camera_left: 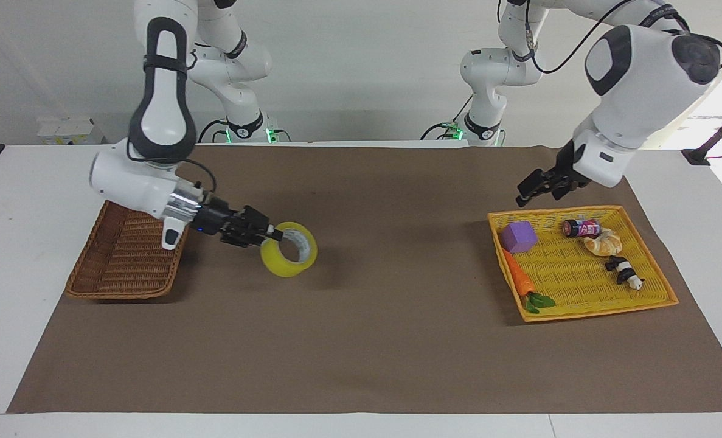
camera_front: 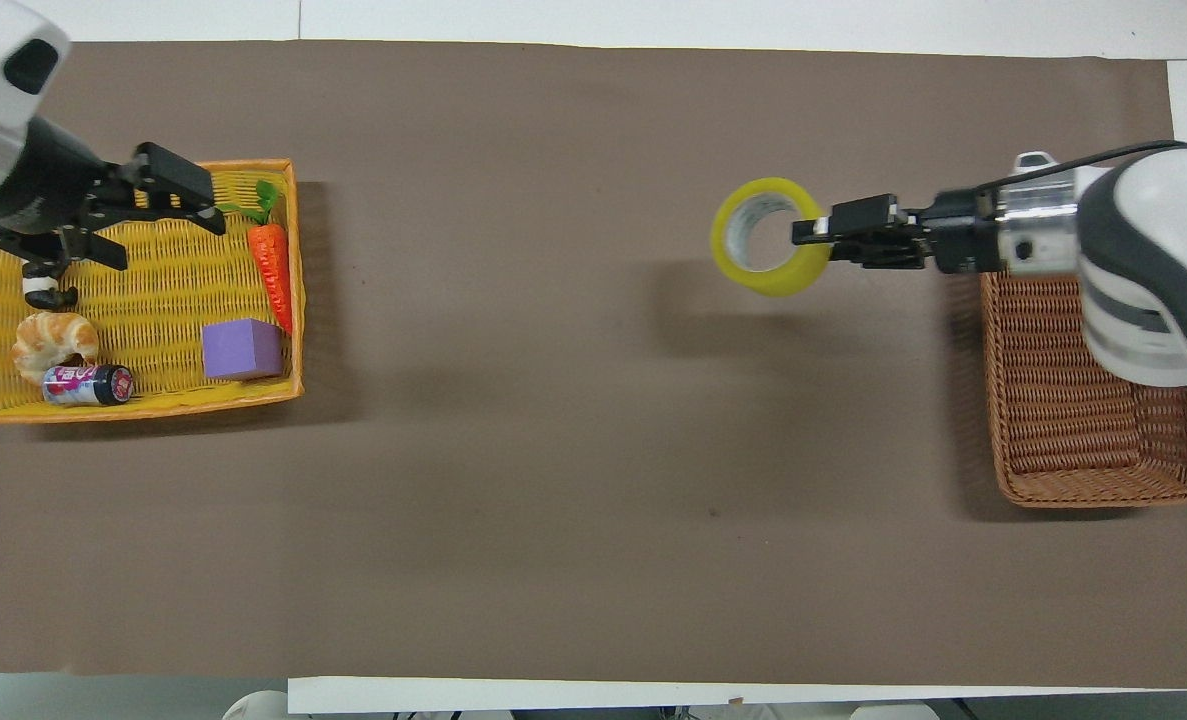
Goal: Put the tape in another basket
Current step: 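Carry the tape with the right gripper and drop it into the brown basket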
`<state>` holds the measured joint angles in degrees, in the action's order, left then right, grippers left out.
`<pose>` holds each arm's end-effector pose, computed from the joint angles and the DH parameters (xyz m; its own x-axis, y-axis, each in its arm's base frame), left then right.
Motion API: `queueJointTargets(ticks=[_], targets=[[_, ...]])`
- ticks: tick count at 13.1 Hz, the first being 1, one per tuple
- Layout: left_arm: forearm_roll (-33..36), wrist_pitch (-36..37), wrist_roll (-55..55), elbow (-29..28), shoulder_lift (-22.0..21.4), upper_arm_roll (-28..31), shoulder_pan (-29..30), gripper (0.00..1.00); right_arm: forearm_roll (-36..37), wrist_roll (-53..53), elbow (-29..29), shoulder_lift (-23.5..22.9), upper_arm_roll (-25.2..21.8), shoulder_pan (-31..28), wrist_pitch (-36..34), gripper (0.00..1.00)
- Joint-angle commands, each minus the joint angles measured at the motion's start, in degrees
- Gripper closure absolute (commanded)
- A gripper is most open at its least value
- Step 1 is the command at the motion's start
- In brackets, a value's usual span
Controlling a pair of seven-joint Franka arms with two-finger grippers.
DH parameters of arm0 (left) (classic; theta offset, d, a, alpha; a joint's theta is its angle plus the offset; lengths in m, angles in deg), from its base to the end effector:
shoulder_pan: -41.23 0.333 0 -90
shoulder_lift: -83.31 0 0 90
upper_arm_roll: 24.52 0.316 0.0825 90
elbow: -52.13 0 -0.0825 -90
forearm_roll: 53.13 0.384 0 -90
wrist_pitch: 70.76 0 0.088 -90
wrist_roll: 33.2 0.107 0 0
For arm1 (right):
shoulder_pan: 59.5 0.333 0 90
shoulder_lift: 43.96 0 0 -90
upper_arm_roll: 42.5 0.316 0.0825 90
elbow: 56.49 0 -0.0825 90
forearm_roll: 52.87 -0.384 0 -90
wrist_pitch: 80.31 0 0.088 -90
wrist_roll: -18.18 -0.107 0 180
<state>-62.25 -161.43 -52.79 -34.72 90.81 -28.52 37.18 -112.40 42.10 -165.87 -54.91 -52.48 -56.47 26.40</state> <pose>0.5853 -0.0971 0.5779 0.9733 0.1980 -0.1163 0.2130 -0.9675 0.1359 0.5975 -0.0013 0.4124 0.9900 -0.1394 -0.0219 -0.0999 -0.5832 -0.8062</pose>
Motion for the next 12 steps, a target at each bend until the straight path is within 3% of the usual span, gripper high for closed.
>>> queueJointTargets(ticks=[1,3,5,7,10,12], targets=[[2.5,-0.3,0.5,-1.6,-1.3,-0.7,5.5,0.00,6.1,2.9,6.4,-1.7,0.6,-11.2,-9.6,1.00],[2.5,-3.3,1.0,-1.7,-1.2,-0.7,9.2,0.00,13.3,6.9,10.8,-3.1,0.7,-19.6,-16.8,1.00],[2.5,-4.5,0.7,-2.2,-1.2,-0.7,9.3,0.00,20.0,16.5,10.2,-3.3,0.7,-26.8,-20.1,1.00],[4.0,-4.4,0.9,-1.9,-1.3,-0.8,8.7,0.00,24.6,23.9,10.2,-4.5,0.7,-30.3,-21.7,1.00],[4.8,-2.7,1.0,-2.2,-6.0,-1.4,7.1,0.00,28.1,30.5,10.0,-7.2,0.7,-31.9,-22.9,1.00],[10.9,1.3,2.1,-2.1,-8.3,-1.8,3.6,0.00,28.4,31.1,7.5,-7.2,0.7,-31.8,-22.7,1.00]])
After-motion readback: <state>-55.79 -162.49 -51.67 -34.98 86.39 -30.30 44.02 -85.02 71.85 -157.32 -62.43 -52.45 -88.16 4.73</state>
